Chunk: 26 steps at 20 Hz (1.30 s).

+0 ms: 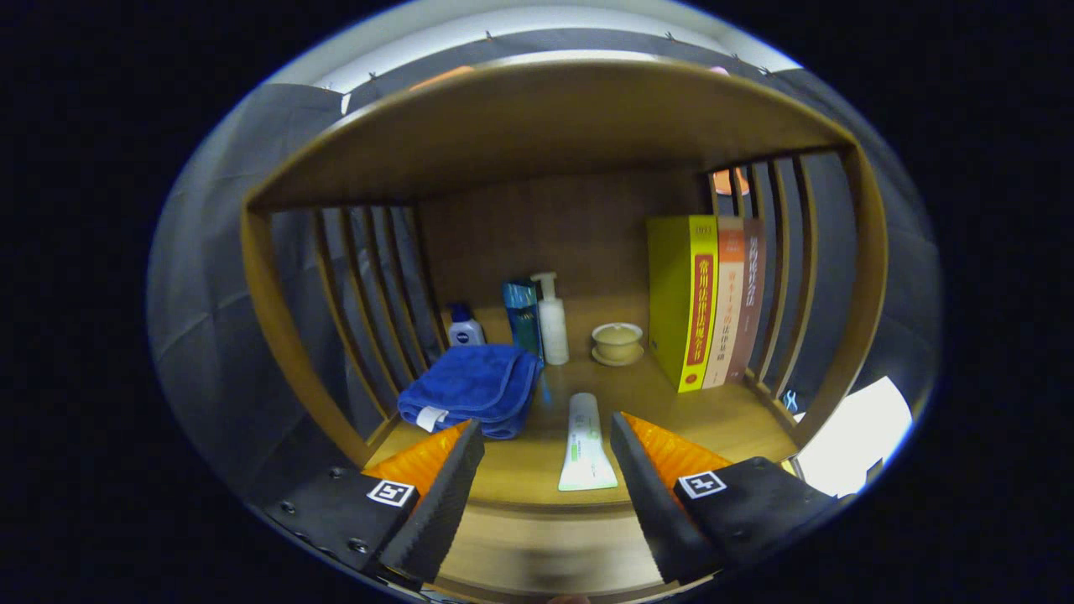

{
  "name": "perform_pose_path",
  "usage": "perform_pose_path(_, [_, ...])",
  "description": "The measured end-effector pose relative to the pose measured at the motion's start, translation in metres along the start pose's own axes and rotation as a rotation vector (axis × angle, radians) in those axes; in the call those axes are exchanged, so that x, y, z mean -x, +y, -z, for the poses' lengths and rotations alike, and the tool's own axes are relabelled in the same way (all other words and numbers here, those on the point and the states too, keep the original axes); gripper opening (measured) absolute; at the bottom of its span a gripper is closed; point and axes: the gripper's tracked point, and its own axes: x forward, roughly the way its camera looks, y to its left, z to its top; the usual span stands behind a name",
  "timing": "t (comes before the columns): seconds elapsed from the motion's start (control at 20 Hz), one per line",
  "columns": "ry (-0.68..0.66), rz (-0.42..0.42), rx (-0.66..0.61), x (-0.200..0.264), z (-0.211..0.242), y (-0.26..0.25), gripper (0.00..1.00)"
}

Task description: Pull open the drawer, take out the items inside it, and place them on the countertop above the cabinet.

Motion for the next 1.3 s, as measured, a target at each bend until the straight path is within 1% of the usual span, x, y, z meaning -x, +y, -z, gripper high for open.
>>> perform_pose_path(0.15, [-0.132,0.010,0.051,0.041,-0.012,0.013,0.98])
perform_pose_path(0.3, [-0.209,0.004,0.060,0.075,-0.001,0.026,0.98])
perform_pose_path(0.4, [-0.249,0.020,0.052,0.089,0.016,0.027,0.98])
perform_pose_path(0.65, [-0.319,0.036,0.030,0.106,0.066,0.025,0.98])
perform_pose_path(0.85, [-0.413,0.099,-0.020,0.125,0.089,0.010,0.98])
perform_pose_path(1.05, [-0.403,0.109,-0.003,0.126,0.105,0.003,0.98])
perform_pose_path(1.15, [-0.404,0.098,0.004,0.129,0.109,0.008,0.98])
perform_pose_path(1.2, [-0.411,0.091,0.011,0.131,0.116,0.011,0.98])
perform_pose_path(1.3, [-0.408,0.109,0.050,0.136,0.137,0.011,0.98])
